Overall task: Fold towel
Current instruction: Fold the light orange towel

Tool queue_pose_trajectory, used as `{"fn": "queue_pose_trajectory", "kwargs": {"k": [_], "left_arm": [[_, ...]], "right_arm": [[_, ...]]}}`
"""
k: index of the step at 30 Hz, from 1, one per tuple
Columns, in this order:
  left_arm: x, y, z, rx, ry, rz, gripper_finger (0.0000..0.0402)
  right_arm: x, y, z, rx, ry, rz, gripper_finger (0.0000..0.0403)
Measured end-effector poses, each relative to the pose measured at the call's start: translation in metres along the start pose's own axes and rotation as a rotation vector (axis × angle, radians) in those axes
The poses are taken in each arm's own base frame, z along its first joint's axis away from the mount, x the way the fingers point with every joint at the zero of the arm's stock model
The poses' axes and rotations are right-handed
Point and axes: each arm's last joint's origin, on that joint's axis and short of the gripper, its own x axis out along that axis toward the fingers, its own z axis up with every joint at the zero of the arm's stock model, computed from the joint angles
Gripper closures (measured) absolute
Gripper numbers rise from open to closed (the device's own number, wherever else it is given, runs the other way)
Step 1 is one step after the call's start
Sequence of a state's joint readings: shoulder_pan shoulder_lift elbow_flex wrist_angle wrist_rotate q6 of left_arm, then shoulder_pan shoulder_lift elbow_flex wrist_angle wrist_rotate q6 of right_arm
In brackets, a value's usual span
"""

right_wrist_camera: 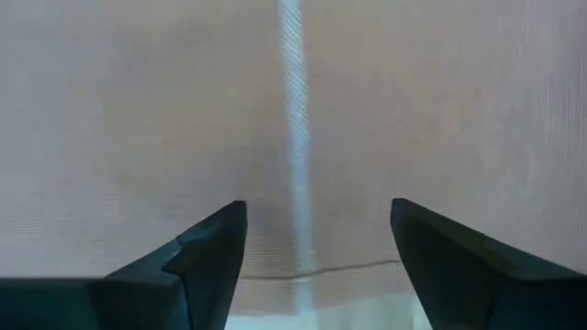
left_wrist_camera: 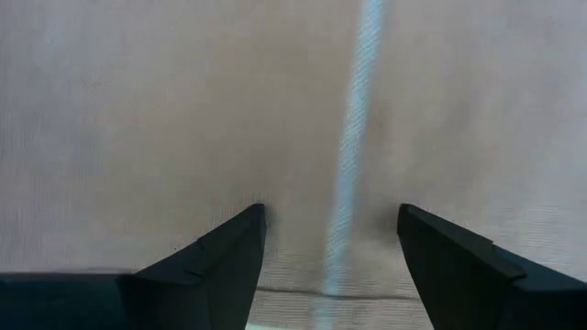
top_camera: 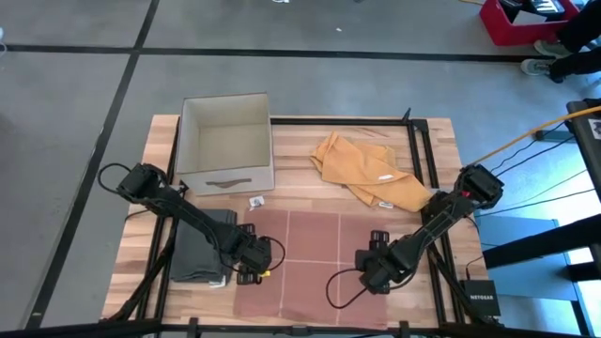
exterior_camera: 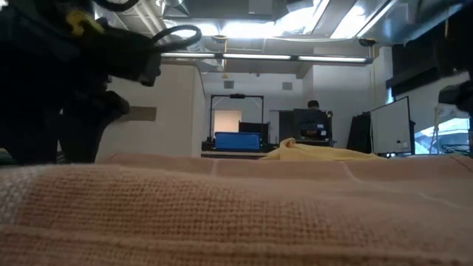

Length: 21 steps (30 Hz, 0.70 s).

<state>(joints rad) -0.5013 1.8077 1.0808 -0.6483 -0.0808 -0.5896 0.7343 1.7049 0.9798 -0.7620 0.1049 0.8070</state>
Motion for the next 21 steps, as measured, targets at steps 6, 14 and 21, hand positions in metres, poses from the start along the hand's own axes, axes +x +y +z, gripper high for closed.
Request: {"fn": "queue_pose_trajectory", "kwargs": {"k": [6,14,21], "left_arm": [[-0.013,-0.005,0.009,0.029,-0.053,-0.038,0.0162],[0.005,-0.006,0.008,0.067,-0.012,0.007,0.0162],[0.015,-0.005,0.008,0.07,0.02,0.022,0.0162]], "right_arm": [[-0.017,0.002,0.001,0.02,-0.112,0.011,0.0132],[0.007,0.001,-0.01,0.033,-0.135,0.068,0.0133],[0.025,-0.009,-0.022,0.049,-0.141,0.083,0.0133]]}}
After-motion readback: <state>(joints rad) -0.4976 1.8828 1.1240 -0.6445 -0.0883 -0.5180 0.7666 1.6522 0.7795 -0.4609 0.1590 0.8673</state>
